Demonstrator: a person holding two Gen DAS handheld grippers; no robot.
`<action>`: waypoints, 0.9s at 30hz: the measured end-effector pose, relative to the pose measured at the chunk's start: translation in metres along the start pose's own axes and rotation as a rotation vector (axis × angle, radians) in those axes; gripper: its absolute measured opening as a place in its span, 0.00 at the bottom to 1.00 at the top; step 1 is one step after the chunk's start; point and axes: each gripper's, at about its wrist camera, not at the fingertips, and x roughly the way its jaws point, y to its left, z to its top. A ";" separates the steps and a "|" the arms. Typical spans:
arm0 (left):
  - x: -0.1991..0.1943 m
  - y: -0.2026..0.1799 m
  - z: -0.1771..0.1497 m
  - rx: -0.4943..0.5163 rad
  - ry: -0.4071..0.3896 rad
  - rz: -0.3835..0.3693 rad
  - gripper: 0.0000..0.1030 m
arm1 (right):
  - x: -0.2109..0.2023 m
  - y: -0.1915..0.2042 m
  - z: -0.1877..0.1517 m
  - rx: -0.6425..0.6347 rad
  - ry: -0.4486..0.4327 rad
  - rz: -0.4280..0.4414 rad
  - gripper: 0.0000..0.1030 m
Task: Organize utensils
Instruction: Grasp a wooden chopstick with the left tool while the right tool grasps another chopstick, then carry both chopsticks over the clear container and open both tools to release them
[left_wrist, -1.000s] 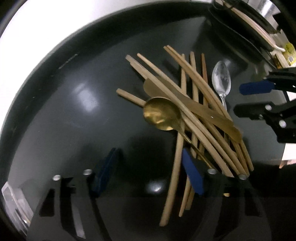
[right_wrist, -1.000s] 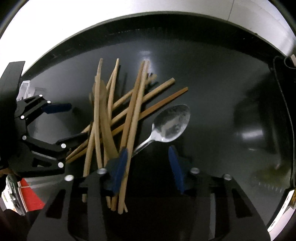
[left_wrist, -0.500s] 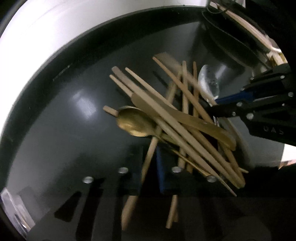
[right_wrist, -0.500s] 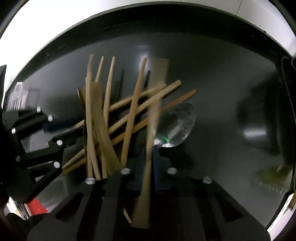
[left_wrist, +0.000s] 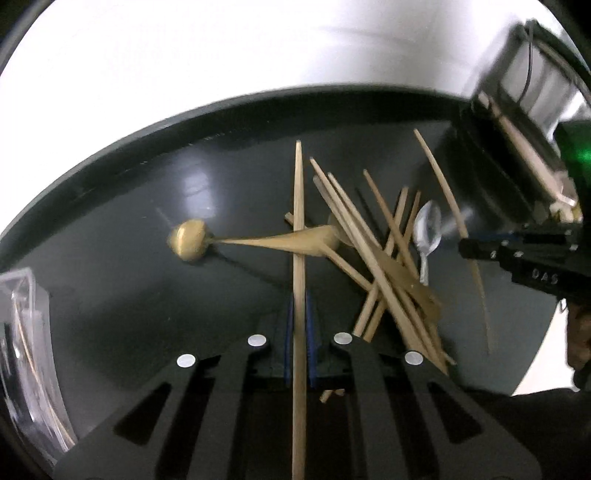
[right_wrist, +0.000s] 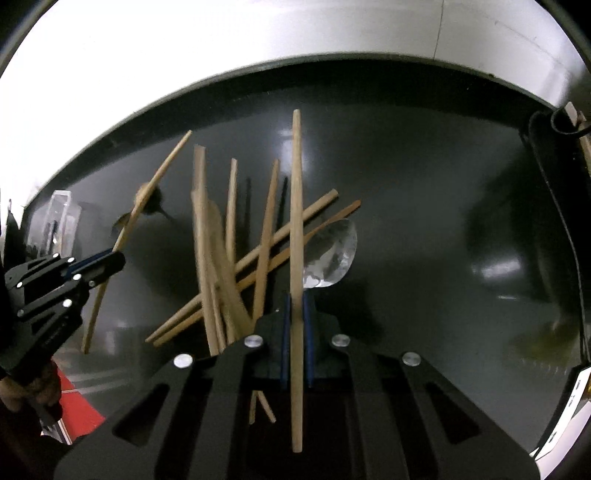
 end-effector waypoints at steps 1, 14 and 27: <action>-0.006 0.000 -0.001 -0.009 -0.009 0.005 0.05 | -0.005 0.002 -0.002 -0.004 -0.009 0.008 0.07; -0.078 0.005 -0.049 -0.139 -0.040 0.059 0.05 | -0.059 0.032 -0.030 -0.091 -0.048 0.041 0.07; -0.108 0.043 -0.111 -0.274 -0.031 0.121 0.05 | -0.065 0.111 -0.047 -0.245 -0.021 0.078 0.07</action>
